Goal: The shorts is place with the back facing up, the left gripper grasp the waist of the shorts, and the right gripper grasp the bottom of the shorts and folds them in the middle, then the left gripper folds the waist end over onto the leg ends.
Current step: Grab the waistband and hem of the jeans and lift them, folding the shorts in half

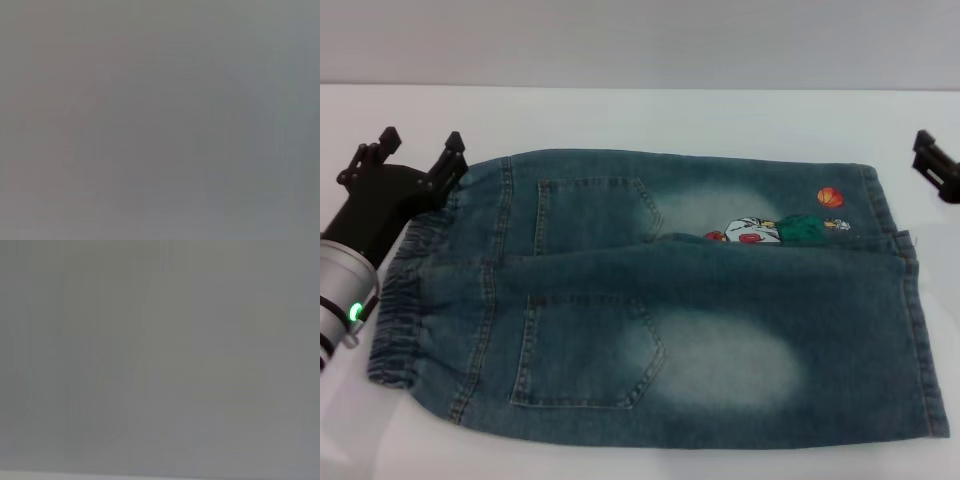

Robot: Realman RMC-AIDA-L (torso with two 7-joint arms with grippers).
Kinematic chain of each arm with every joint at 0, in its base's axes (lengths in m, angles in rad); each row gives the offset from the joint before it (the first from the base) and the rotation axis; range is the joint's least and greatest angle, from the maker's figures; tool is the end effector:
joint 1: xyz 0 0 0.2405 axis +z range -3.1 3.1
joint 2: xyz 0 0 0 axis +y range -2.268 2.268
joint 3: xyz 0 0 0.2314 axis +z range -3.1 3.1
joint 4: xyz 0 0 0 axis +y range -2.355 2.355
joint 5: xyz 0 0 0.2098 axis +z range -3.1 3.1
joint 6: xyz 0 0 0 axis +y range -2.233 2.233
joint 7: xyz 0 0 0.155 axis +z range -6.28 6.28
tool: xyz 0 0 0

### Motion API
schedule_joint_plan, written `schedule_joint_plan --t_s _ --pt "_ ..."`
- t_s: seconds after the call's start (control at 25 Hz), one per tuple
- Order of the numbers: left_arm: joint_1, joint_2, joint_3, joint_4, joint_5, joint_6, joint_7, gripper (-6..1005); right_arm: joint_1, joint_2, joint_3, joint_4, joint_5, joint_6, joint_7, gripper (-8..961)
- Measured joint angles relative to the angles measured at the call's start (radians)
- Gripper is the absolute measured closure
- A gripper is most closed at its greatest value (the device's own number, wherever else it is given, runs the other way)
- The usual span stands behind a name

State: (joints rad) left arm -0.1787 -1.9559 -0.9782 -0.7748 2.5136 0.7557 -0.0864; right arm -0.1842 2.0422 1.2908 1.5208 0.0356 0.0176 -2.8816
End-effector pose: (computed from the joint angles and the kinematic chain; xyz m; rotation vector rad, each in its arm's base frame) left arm -0.2777 0.3277 -0.0110 -1.7069 -0.6833 -0.7139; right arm 0.2355 0.3124 0.0387 -1.6921 0.7760 0.4832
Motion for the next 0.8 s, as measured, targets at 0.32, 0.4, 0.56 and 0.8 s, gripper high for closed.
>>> schedule_joint_plan --t_s 0.32,0.4,0.56,0.8 --pt "0.211 -0.028 -0.284 -0.549 0.154 -0.652 0.134 211 -0.092 0.029 -0.024 0.372 -0.04 -0.461 0.002 271" --pt "0.238 -0.06 -0.359 -0.686 0.17 -0.903 0.185 213 -0.092 0.027 -0.039 0.389 -0.053 -0.495 0.002 272" --pt "0.244 -0.078 -0.402 -0.762 0.171 -1.072 0.228 216 -0.088 0.026 -0.065 0.415 -0.067 -0.546 0.001 274" --pt "0.242 -0.098 -0.466 -0.899 0.174 -1.414 0.281 222 -0.074 0.024 -0.107 0.511 -0.072 -0.763 0.001 277"
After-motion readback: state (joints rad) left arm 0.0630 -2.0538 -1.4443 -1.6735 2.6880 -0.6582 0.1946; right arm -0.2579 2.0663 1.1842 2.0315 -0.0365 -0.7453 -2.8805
